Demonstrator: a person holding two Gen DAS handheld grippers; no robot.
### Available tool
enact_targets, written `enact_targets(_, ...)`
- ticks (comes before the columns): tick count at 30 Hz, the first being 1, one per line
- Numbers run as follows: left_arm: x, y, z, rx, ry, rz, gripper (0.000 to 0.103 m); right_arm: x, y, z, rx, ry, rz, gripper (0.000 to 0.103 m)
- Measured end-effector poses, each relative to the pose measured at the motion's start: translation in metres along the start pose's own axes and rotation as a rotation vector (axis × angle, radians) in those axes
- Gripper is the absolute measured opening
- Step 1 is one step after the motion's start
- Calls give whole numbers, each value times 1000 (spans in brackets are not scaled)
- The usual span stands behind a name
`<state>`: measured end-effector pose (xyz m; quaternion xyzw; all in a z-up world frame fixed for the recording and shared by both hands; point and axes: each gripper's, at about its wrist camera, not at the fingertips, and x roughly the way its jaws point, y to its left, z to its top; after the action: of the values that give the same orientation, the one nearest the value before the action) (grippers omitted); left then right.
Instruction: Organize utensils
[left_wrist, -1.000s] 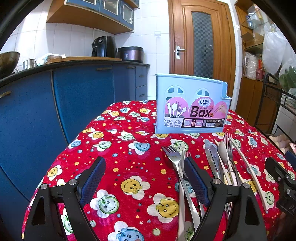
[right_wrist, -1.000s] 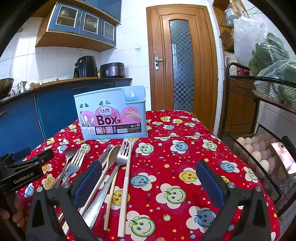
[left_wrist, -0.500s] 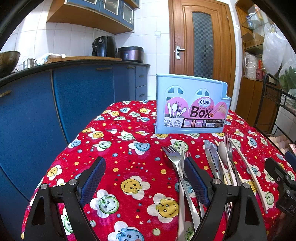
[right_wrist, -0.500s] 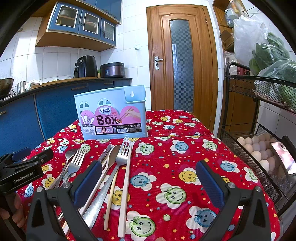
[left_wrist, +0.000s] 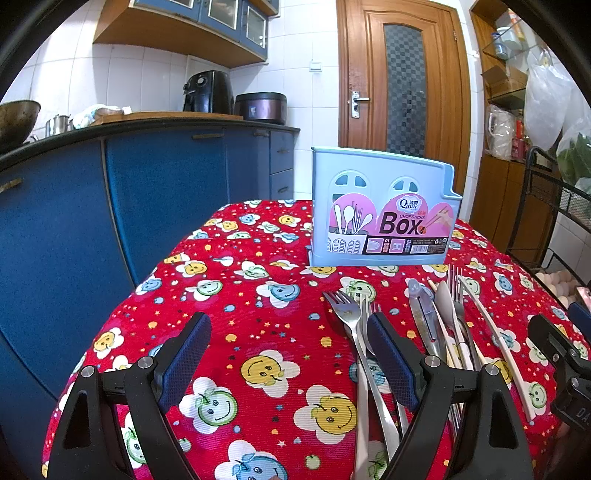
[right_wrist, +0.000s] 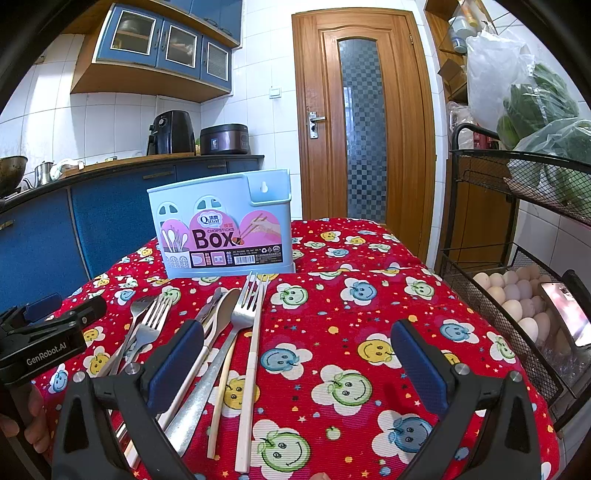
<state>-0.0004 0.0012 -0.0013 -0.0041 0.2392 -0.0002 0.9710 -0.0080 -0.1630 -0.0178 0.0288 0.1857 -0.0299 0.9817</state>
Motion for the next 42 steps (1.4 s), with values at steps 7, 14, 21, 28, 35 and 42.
enact_targets(7, 0, 0, 0, 0, 0, -1, 87, 0, 0, 0, 0, 0, 0, 103)
enact_targets(14, 0, 0, 0, -2, 1, -1, 87, 0, 0, 0, 1, 0, 1, 103)
enact_targets(21, -1, -1, 1, -2, 1, -2, 87, 1, 0, -1, 1, 0, 0, 103)
enact_targets(28, -2, 0, 1, -2, 2, -2, 87, 1, 1, -1, 3, 3, 1, 103)
enact_targets(35, 4, -4, 0, -6, 30, -24, 87, 1, -3, 0, 14, 16, 12, 103)
enact_targets(42, 18, -5, 13, 7, 130, -112, 87, 9, -8, 8, 51, 83, 26, 103)
